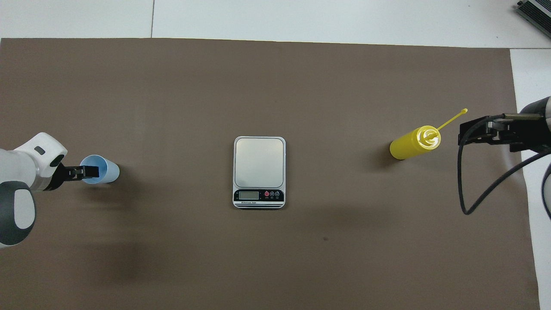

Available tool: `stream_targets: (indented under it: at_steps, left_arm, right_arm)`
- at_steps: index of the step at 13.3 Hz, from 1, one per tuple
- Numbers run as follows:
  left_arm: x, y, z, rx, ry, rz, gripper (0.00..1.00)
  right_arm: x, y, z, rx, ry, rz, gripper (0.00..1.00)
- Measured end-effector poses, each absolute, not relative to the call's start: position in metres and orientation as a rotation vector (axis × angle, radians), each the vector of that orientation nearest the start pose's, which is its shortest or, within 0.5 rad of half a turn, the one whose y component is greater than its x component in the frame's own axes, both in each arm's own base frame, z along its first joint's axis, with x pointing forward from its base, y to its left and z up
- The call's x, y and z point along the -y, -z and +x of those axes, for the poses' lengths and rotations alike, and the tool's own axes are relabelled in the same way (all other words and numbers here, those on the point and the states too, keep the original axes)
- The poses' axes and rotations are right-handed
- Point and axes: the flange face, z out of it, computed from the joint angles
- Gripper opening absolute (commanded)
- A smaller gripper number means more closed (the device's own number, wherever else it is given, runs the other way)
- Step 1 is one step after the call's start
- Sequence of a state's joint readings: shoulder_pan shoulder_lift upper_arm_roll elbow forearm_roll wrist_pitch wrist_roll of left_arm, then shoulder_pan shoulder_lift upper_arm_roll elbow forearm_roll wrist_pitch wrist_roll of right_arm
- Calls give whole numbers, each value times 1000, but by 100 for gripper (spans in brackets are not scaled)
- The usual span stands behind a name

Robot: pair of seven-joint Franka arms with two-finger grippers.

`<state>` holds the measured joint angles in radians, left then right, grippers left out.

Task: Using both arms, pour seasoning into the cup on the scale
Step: 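Close the left gripper on the light-blue cup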

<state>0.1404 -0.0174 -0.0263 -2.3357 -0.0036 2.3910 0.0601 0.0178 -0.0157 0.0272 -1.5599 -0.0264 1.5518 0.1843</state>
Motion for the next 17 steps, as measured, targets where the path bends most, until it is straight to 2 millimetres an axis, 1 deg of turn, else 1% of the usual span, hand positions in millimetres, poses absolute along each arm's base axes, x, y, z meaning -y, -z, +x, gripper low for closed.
stream_targets:
  at_steps: [4, 8, 15, 17]
  left_arm:
    - [-57, -347, 508, 85, 115, -3134, 85]
    - [-56, -347, 508, 81, 113, -3135, 67]
    - [-53, -339, 508, 73, 93, -3137, 30]
    - [-53, -339, 508, 73, 93, -3137, 24]
  right_arm:
    - [-22, -637, 548, -222, 17, -3160, 100]
    - [-22, -637, 548, -221, 17, -3160, 100]
    - [-22, -637, 548, -222, 17, -3160, 100]
    - [-22, -637, 548, -221, 17, -3160, 100]
